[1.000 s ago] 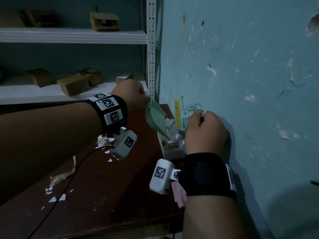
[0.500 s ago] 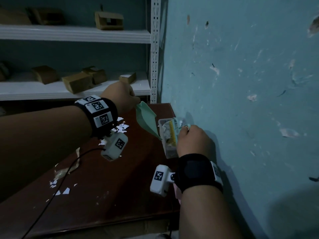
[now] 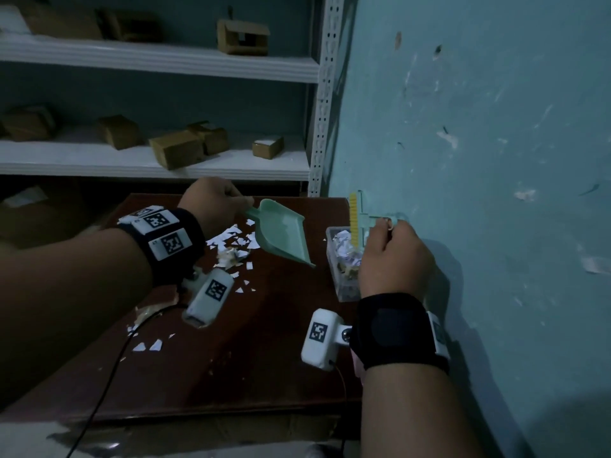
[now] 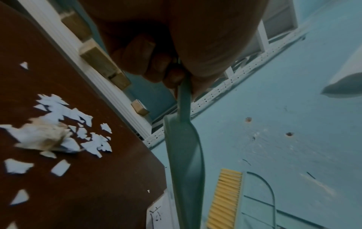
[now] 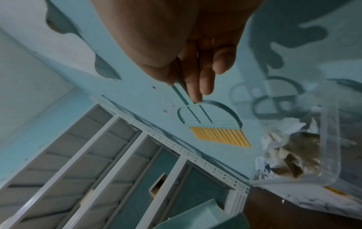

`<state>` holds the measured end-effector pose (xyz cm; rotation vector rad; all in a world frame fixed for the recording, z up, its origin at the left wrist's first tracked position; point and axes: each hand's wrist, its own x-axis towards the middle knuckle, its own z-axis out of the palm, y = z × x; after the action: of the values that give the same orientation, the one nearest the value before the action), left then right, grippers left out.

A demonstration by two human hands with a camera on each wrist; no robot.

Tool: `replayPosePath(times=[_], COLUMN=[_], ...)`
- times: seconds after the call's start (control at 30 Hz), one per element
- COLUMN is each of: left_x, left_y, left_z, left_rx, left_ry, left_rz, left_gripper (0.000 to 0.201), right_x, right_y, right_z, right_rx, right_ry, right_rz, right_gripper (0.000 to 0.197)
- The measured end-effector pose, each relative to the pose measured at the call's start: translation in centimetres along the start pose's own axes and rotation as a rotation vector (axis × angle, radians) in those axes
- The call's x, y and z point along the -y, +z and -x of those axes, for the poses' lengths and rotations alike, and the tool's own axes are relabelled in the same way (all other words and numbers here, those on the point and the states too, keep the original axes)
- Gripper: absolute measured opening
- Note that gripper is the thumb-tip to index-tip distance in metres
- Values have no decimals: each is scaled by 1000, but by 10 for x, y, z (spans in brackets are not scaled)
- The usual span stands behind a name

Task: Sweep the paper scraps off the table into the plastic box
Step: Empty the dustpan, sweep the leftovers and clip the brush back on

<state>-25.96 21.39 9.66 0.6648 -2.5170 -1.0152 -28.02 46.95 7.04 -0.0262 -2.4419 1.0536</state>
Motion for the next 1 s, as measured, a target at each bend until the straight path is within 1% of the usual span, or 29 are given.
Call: replayPosePath(times=[0.07,0.13,0.2,0.3,0.37,0.5,0.6,0.77,0.9,1.0], left_x=[15,31,50,86,109,150,184,234,266,278], left_y=[-8,-17,-27,-46,-58,-79,-98,-121,-127,-134], left_z=[4,8,14,24,32,53,67,90,102,101], left_rx=[-20,-44,-66,-109,-138,-199,-264,-354,-427,-479], left_ry=[-41,-74,-115,-199,-244,-314,-387,-484,-545,-573], left_rz=[56,99,132,233,264,315,367,500,657,735], left_gripper=[24,25,27,30,30,28,28,32,31,27], right_x=[7,14,18,27,37,57,70,84,101,117], right_y=[7,15,26,45,56,74,88,107,119,136], right_z=[10,18,22,32,41,61,76,97,119,143], right_rx=[14,42,84,184,253,320,396,586,786,921], right_ry=[-57,-49,15,166,218,161,117,117,144,171], right_rz=[-37,-111,-232,-477,-544,-504,-465,-362,-376,-379], right_gripper=[36,38,39,35,32,35,32,26,27,28])
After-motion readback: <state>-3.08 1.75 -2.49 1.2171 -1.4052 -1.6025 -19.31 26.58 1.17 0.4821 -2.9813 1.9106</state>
